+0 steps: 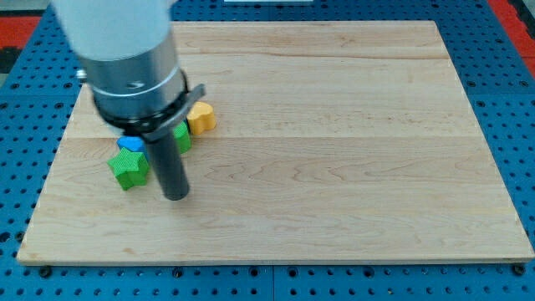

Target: Move the green star into the red circle

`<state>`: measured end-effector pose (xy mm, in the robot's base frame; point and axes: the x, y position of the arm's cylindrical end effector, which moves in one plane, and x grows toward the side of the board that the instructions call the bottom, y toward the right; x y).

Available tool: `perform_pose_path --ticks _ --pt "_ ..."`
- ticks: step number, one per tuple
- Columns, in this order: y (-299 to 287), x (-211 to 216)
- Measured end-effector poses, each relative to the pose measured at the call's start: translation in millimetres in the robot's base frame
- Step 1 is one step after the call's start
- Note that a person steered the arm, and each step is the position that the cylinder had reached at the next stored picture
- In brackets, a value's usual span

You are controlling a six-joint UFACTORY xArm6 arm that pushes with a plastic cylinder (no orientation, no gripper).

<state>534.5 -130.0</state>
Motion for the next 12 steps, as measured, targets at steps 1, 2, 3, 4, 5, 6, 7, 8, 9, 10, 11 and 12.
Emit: perform_pose_path --ticks 1,2,3,4,5,6,7,8,9,10,11,12 --pt "-35 0" --pt "-66 -1" --pt "-97 -9" --pt "-107 -21" --pt "-106 6" --pt "-57 33" --pt "-55 0" --pt "-66 -26" --pt "-83 -48" --pt "-90 -54" --pt "-92 -39" --pt "-129 -14"
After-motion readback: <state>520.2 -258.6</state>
